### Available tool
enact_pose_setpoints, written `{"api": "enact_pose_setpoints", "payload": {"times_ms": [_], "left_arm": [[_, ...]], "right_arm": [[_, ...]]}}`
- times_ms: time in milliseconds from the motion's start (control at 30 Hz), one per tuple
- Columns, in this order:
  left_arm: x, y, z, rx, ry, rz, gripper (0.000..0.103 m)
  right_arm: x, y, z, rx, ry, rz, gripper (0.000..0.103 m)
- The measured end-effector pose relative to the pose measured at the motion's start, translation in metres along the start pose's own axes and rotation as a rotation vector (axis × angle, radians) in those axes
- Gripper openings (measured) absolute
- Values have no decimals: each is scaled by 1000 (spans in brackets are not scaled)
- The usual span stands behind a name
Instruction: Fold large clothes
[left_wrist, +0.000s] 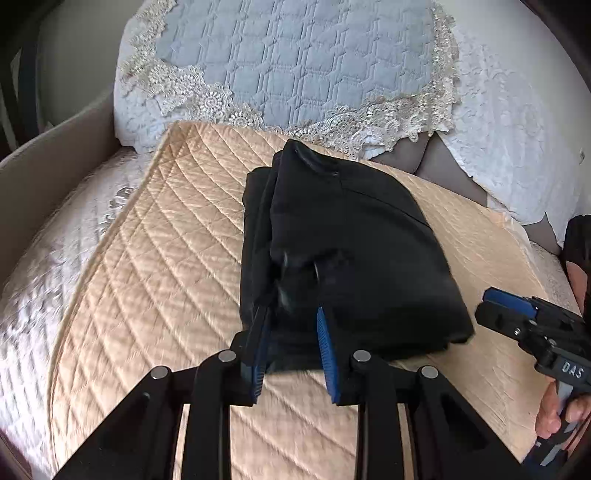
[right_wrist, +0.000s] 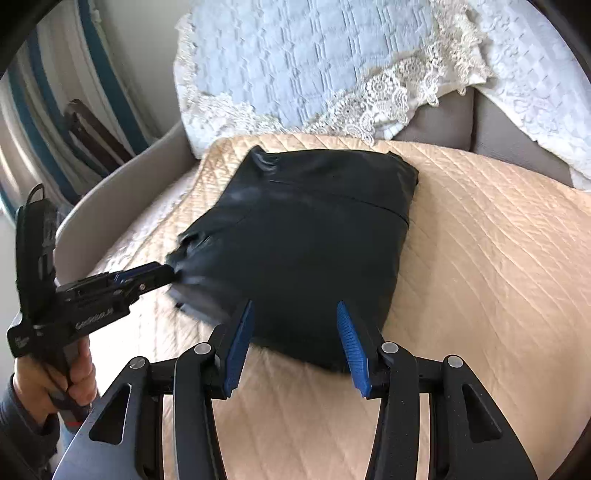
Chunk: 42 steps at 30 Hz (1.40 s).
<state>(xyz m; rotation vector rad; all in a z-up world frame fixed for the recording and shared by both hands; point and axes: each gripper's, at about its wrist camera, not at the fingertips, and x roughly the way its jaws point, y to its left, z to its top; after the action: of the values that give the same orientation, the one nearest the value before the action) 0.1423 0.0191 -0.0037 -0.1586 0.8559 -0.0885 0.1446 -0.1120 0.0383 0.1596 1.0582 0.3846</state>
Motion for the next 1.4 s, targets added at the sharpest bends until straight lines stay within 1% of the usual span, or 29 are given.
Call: {"api": "enact_pose_setpoints", "payload": {"times_ms": [133,200,333,400,500,567,733,1000,1400], "left_arm": [[-25,-11,-15,11,-5,-1,27],[-37,-18,-23,28,-9,9,28],[-56,-25,-39,44,-11,8,38],[-63,-27,-46,50,-12,18,46],[-69,-29,-53,60,-19,37,54],[-69,-29,-58,69,-17,52,56],[-55,-21,-63,47,29,82,57],[-45,-15,-70,44,52,120,57],[-57,-18,-70,26,30,102,57]], "right_arm": [[-29,9,-19,-12,-27,-5,49],[-43,12,-29,-14,-47,-12,55],[-58,15,-42,-12,-64,-55,57],[-64,16,-50,-12,-66,-74,57],[-65,16,-61,-12,-51,-98,60],[-61,16,-65,-17,-36,-107,60],[-49,13,-72,-8,-3,-122,60],[-40,17,-76,-19,12,-131,60],[-41,26,-75,-44,14,-125,60]]}}
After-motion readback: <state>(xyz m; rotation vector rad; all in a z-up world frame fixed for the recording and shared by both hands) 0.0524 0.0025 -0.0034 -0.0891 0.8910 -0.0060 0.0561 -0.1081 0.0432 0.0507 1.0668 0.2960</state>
